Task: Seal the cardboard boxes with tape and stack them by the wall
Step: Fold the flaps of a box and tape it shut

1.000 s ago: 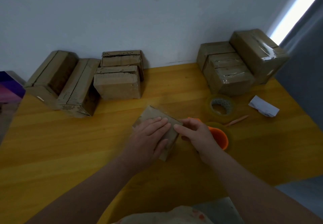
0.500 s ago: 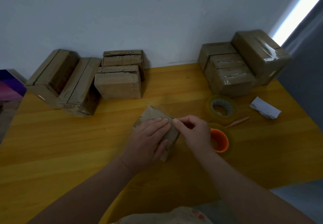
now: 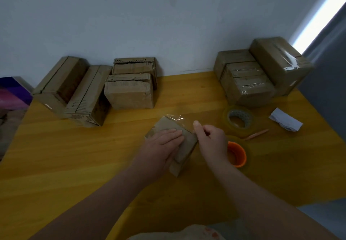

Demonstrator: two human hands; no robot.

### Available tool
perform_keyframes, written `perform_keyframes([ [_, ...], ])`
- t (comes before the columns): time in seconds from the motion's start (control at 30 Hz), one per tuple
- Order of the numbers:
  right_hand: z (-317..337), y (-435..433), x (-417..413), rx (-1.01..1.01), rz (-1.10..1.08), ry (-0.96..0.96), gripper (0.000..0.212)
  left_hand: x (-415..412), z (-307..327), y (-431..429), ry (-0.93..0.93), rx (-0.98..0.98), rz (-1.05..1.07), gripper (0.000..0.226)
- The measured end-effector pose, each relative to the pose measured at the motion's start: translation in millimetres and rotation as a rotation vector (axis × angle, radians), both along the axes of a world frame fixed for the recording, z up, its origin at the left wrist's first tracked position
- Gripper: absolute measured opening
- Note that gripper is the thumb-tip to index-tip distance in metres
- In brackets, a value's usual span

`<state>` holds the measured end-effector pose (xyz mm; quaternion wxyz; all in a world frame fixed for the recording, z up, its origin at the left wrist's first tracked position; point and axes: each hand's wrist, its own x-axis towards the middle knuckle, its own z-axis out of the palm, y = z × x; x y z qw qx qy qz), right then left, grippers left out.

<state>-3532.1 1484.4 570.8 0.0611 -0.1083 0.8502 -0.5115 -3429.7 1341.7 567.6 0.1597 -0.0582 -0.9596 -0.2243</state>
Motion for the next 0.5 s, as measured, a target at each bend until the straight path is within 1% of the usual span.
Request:
perform_keyframes([
  [0.07, 12, -3, -3, 0.002, 0.000, -0.041, 0.047, -1, 3, -3, 0.007, -0.033, 0.013, 0.037],
  [0.13, 26, -10, -7, 0.039, 0.080, -0.079, 0.041, -2, 6, -7, 0.058, -0.050, 0.066, 0.033],
  [0.17, 32, -14, -10, 0.086, 0.139, -0.089, 0.037, -3, 8, -9, 0.081, -0.045, 0.133, 0.031],
  [0.23, 40, -25, -14, 0.200, 0.244, -0.087, 0.046, -3, 13, -13, 0.088, 0.002, 0.329, 0.033],
  [0.27, 42, -31, -17, 0.240, 0.279, -0.077, 0.049, -3, 15, -15, 0.065, 0.055, 0.419, 0.040],
  [0.3, 42, -36, -19, 0.267, 0.304, -0.061, 0.048, -4, 17, -16, 0.024, 0.121, 0.481, 0.050],
  [0.37, 43, -44, -23, 0.292, 0.329, -0.016, 0.034, -6, 20, -19, -0.115, 0.241, 0.525, 0.066],
  [0.43, 42, -49, -27, 0.308, 0.335, 0.018, 0.014, -8, 18, -23, -0.234, 0.294, 0.482, 0.073],
  [0.5, 42, -52, -29, 0.320, 0.333, 0.028, 0.016, -10, 15, -26, -0.304, 0.332, 0.389, 0.071],
])
